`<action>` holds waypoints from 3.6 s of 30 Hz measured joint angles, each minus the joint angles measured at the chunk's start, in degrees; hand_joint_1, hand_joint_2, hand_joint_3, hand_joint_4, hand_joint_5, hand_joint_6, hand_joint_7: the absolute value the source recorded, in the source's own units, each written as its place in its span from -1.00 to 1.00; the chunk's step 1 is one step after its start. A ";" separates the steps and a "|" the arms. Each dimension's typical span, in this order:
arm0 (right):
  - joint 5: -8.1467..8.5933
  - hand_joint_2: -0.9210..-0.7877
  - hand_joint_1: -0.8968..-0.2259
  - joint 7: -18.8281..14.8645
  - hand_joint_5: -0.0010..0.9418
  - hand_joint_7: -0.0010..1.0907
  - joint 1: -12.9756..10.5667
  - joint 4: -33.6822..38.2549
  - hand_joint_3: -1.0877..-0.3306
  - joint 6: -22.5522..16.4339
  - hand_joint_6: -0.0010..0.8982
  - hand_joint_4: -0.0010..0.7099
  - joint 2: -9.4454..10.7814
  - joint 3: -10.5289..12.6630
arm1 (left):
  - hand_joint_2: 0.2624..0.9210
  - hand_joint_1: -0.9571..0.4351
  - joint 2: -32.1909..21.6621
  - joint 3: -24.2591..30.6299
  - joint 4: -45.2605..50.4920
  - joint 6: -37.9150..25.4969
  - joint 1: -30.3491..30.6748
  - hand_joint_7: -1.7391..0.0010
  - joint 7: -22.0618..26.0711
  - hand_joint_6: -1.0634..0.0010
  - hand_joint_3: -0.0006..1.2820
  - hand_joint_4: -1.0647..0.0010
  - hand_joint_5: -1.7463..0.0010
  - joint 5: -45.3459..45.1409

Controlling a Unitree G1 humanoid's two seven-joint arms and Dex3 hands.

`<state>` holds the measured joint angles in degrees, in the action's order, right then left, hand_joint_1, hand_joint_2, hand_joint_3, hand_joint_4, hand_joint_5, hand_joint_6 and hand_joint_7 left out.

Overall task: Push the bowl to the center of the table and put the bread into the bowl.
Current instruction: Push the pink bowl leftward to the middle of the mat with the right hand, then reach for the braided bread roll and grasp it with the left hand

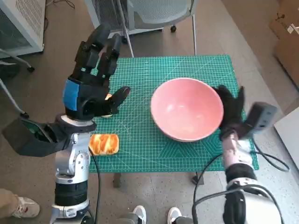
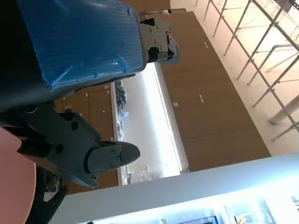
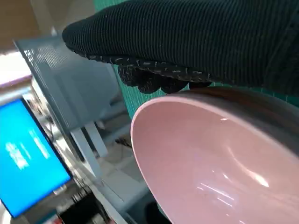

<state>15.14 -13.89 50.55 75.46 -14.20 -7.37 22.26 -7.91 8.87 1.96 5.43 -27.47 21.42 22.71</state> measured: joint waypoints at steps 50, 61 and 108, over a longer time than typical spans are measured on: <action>6.30 -1.00 -0.27 -23.50 -0.98 -0.97 2.80 -26.39 -0.21 -23.92 -0.22 -0.28 -2.40 -1.55 | 0.36 0.06 -0.78 0.67 3.63 0.99 5.06 0.50 -2.81 1.00 -0.25 0.96 1.00 -1.55; 9.36 -1.00 -0.30 -25.56 -0.98 -0.97 -3.96 -39.58 -0.17 -23.81 -0.21 -0.26 -2.76 -3.39 | 0.37 0.07 -10.54 -0.65 12.44 -6.69 6.68 0.67 -2.62 0.96 -0.66 0.94 1.00 -13.83; 11.01 -1.00 -0.37 -22.37 -0.99 -0.98 -6.49 -42.89 -0.12 -19.20 -0.16 -0.22 -2.31 -6.47 | 0.36 0.20 -39.75 -28.77 26.70 -55.49 10.36 1.00 13.53 0.43 -0.98 0.86 1.00 -51.85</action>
<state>26.15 -36.26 44.06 32.57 -33.40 -9.67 15.79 -47.66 -19.90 28.66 -50.06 -17.11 34.95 -29.14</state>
